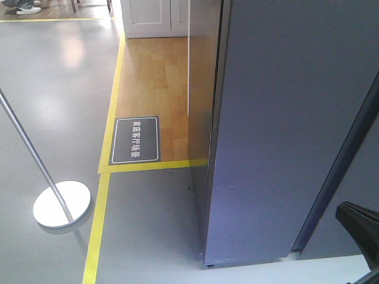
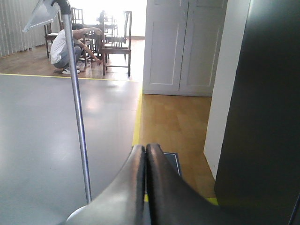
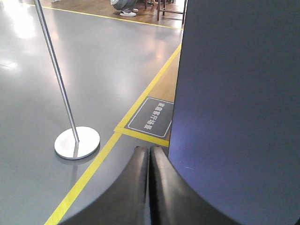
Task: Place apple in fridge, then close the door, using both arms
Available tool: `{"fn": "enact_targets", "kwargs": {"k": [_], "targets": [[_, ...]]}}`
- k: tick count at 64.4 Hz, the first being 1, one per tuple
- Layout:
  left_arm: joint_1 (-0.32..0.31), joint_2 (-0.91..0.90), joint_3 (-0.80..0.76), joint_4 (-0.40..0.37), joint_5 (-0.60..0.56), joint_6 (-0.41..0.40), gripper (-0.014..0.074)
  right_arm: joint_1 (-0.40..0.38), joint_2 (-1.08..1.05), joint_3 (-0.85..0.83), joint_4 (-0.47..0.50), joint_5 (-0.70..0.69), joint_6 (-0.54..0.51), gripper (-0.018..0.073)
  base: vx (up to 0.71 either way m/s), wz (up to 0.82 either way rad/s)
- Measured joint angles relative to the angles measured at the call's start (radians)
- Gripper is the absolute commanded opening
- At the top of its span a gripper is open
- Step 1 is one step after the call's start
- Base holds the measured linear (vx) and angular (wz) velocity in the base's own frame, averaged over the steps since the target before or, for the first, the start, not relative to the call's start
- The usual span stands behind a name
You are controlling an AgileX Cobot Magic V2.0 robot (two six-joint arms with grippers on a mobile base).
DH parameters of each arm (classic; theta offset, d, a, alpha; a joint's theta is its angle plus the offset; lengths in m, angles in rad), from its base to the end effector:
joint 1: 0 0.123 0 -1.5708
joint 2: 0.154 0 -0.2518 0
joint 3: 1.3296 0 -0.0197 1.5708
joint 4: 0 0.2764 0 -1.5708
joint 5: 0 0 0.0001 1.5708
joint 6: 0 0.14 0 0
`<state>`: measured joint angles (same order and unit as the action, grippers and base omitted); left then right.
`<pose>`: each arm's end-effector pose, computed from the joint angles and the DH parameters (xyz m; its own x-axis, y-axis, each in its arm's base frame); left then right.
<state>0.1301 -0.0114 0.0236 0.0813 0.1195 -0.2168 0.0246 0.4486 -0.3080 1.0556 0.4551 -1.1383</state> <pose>0.1632 0.0227 0.1929 -0.0244 -0.1400 -0.9898 -0.1440 0.9803 -0.1351 0.1921 0.0584 0.2336 -0.2330 -0.1255 -0.9643 -0.4229 0.9060 -0.0157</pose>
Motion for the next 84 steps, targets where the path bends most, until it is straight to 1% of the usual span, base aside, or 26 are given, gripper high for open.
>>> {"fn": "enact_targets", "kwargs": {"k": [57,70,77,84], "targets": [[0.0,0.0,0.0,0.0,0.0,-0.001,-0.0006,0.0,0.0,0.0,0.0,0.007,0.0,-0.0003,0.0,0.0],[0.0,0.0,0.0,0.0,0.0,-0.001,-0.0006,0.0,-0.004,0.002,-0.005,-0.022,0.0,-0.0003,0.0,0.0],[0.0,0.0,0.0,0.0,0.0,-0.001,-0.0006,0.0,-0.036,0.038,-0.04,-0.039,0.013,-0.0003,0.0,0.0],[0.0,0.0,0.0,0.0,0.0,-0.001,-0.0006,0.0,-0.115,0.1,-0.127,-0.052,0.086,-0.0003,0.0,0.0]]}}
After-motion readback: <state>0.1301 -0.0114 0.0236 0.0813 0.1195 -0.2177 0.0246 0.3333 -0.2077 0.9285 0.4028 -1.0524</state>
